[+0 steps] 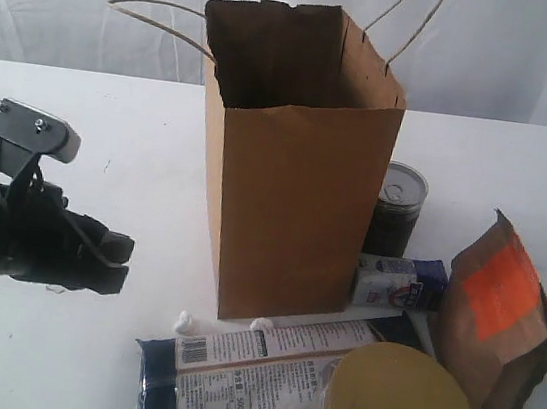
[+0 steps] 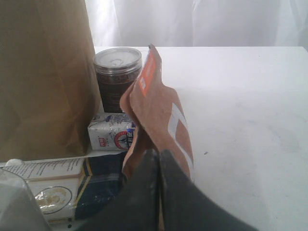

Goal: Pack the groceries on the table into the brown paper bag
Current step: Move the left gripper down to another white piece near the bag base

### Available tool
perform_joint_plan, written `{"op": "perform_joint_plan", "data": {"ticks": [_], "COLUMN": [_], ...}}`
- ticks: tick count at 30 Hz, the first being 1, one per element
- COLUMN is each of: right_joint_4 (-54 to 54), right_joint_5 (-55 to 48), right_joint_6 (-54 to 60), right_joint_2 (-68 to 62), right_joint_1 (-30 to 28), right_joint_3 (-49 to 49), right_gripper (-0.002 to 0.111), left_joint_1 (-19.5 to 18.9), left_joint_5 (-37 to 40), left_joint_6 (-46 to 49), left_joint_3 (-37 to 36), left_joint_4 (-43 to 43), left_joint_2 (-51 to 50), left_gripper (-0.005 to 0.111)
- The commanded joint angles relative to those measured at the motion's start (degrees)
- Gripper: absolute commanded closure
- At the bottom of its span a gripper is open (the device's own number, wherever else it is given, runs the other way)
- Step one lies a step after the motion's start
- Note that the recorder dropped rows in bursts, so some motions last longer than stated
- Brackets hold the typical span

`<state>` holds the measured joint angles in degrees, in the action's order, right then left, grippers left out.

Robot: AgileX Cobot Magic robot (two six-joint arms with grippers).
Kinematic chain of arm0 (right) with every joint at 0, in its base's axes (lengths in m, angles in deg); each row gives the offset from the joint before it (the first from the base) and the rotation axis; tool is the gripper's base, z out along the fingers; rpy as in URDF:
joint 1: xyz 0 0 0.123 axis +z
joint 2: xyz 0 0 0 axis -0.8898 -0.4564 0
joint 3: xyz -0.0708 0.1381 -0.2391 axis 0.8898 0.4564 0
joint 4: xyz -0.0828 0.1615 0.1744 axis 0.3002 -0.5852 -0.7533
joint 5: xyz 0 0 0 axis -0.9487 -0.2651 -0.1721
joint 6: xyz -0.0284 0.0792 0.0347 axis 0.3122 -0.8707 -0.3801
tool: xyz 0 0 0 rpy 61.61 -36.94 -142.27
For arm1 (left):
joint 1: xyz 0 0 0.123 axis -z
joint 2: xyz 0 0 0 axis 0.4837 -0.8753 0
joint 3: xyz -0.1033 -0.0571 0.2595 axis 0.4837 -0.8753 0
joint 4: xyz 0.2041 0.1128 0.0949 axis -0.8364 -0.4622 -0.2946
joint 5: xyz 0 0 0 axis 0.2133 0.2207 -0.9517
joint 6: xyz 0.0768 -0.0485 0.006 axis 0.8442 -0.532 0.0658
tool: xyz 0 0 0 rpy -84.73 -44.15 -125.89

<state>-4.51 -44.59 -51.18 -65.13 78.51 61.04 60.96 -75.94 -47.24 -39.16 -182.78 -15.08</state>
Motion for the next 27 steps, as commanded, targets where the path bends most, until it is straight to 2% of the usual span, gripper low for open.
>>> {"op": "perform_joint_plan", "data": {"ticks": [1,9,14,19,27], "right_joint_4": [0.11,0.11,0.11,0.11,0.11], "right_joint_5": [0.35,0.35,0.35,0.35,0.35], "right_joint_6": [-0.19,-0.19,-0.19,-0.19,-0.19], "right_joint_2": [0.33,0.33,0.33,0.33,0.33], "right_joint_1": [-0.32,-0.32,-0.32,-0.32,-0.32], "right_joint_3": [0.29,0.29,0.29,0.29,0.29], "right_gripper": [0.108,0.108,0.108,0.108,0.108], "left_joint_1": [0.02,0.02,0.02,0.02,0.02], "left_joint_5": [-2.05,-5.62,-9.16,-8.14,-8.64], "left_joint_6": [1.35,12.33,12.43,14.38,23.22], "left_joint_3": [0.27,4.11,4.68,4.68,4.68], "left_joint_4": [0.89,10.9,11.57,13.88,23.64], "left_joint_2": [-3.41,-8.69,-12.1,-15.5,-20.14], "left_gripper": [0.053,0.053,0.053,0.053,0.053]}}
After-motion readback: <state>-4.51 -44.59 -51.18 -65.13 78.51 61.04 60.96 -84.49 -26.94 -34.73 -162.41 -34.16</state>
